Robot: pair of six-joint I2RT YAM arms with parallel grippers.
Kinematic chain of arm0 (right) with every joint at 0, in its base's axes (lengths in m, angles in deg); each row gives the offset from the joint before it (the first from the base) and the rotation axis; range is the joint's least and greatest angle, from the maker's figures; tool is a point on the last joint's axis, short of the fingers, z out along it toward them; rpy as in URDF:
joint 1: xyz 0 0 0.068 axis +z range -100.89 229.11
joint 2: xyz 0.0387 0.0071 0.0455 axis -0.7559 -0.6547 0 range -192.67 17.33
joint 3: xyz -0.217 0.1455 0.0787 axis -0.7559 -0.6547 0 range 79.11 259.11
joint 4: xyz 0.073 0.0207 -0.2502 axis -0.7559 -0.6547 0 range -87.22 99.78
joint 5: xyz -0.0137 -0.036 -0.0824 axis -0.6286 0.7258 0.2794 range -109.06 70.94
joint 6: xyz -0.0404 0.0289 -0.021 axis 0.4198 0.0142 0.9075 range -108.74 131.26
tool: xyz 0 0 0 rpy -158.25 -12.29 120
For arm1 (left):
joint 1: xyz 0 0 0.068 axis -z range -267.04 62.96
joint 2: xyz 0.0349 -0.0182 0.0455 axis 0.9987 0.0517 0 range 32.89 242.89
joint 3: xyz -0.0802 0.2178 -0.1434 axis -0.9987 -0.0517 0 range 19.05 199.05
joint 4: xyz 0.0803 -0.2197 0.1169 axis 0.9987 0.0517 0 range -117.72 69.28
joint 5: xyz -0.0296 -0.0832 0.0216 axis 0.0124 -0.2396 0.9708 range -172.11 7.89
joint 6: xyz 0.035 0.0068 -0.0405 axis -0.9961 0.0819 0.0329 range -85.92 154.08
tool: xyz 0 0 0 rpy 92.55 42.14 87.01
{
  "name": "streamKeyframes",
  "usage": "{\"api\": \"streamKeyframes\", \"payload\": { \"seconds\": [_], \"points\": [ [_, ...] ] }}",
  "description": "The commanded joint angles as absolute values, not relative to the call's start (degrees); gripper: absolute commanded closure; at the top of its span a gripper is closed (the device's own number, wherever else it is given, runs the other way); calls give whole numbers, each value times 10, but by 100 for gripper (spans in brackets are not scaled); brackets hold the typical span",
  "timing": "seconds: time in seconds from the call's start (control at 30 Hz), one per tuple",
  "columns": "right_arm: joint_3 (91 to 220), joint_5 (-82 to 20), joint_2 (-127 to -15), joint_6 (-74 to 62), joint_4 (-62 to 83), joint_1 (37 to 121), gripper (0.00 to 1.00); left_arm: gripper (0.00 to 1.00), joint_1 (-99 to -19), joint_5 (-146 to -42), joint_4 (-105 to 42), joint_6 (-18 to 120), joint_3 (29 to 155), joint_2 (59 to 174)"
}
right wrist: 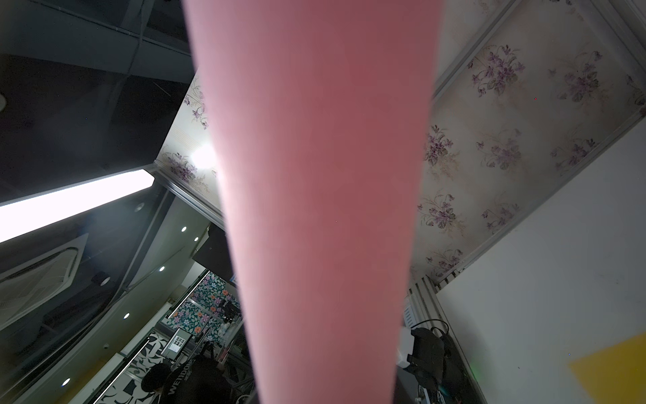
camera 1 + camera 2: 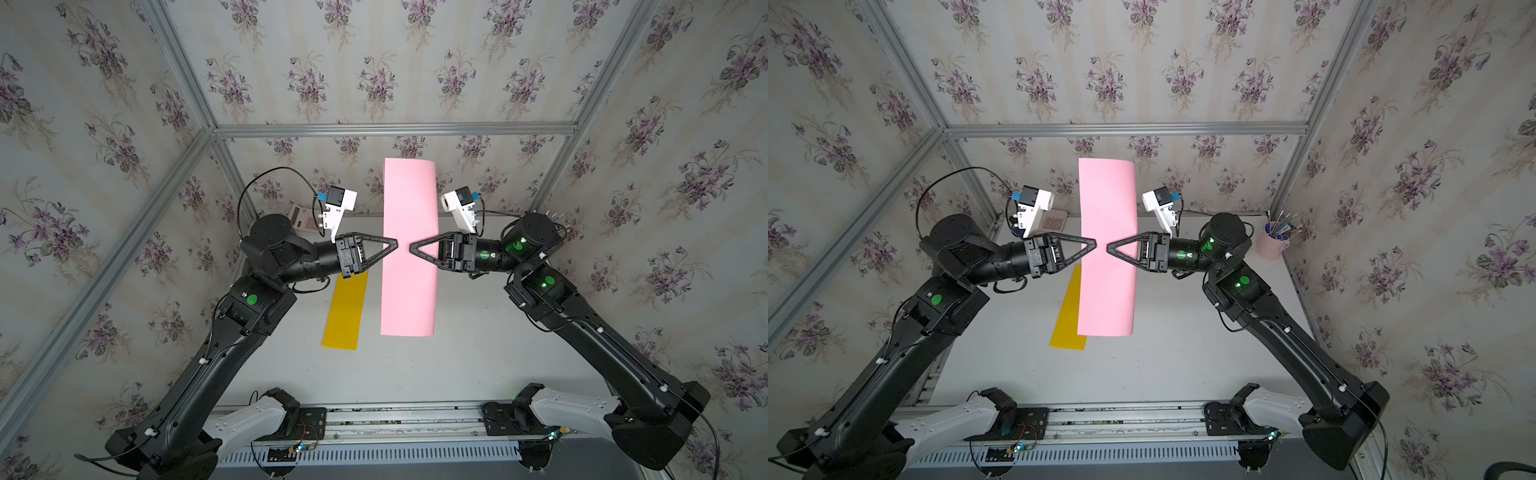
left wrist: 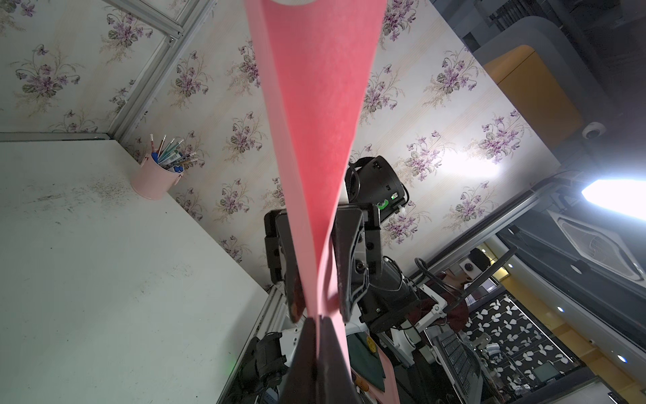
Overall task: Fold the rectangular paper in half along the long edge
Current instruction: Fold the paper.
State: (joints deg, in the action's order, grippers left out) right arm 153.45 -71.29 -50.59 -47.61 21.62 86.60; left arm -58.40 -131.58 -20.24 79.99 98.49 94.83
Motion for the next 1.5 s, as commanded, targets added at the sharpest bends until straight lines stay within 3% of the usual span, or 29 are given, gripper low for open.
{"api": "streamKeyframes", "payload": {
  "seconds": [0.0,0.37,0.4,0.47,0.53,0.8,1.03,1.47],
  "points": [
    [1539,-715,-505,-478,238,867,78,100,-584,-1322,-215,794,986,947],
    [1550,-714,-500,-455,201,866,87,100,-584,-1321,-204,785,994,946],
    [1550,-715,-500,-454,201,865,86,100,-584,-1320,-203,784,995,945],
    [1552,-715,-500,-454,196,866,71,100,-584,-1320,-200,782,996,945],
    [1552,-713,-500,-453,195,866,63,100,-584,-1320,-199,782,997,944],
    [1557,-697,-503,-451,196,865,61,100,-579,-1321,-208,790,989,946],
    [1562,-694,-505,-443,185,867,82,100,-574,-1318,-207,787,989,948],
    [1585,-687,-493,-404,120,866,91,100,-574,-1314,-192,776,997,947]
  ]
}}
